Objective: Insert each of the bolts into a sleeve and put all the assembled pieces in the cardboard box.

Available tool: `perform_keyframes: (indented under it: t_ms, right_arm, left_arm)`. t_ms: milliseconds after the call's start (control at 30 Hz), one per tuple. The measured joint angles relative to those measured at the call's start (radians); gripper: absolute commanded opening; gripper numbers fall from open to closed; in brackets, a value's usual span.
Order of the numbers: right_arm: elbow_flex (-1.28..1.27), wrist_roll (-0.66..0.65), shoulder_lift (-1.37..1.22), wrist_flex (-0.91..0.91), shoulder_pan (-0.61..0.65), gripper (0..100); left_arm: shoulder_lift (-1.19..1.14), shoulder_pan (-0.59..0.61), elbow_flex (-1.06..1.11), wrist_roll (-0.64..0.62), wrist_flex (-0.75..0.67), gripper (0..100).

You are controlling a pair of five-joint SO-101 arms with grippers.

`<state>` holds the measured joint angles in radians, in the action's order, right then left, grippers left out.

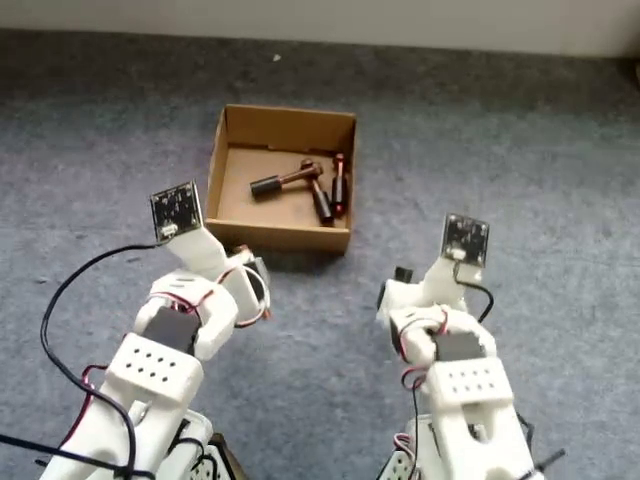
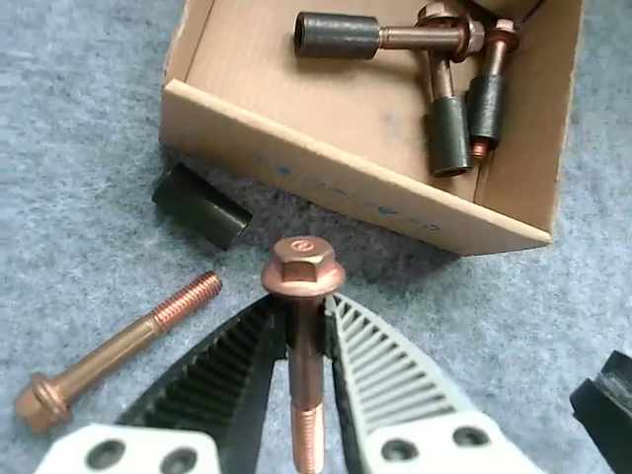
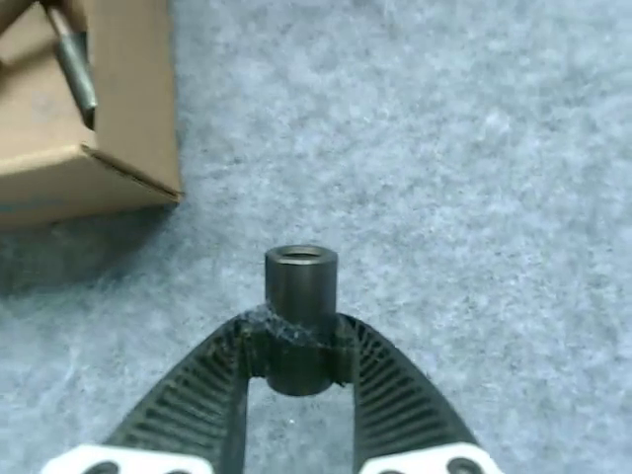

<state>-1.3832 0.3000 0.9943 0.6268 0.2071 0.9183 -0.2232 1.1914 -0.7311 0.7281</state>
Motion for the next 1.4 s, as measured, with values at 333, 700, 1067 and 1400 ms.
perform_keyframes:
  t_ms: [333, 700, 1067, 1400]
  right_arm:
    - [-0.279, -0.114, 0.580, 0.002, 0.176, 0.5]
    - [-0.292, -0.295, 0.804, 0.002, 0.413, 0.5]
    - [-0.292, -0.404, 0.804, 0.038, 0.531, 0.5]
    - [-0.292, -0.404, 0.804, 0.038, 0.560, 0.5]
  left_arm:
    - [0.258, 0.000, 0.132, 0.071, -0.051, 1]
    - [0.667, 0.000, 0.319, 0.160, -0.054, 1]
    - [0.885, 0.000, 0.364, 0.163, -0.054, 1]
    - [0.885, 0.097, 0.308, 0.011, -0.054, 1]
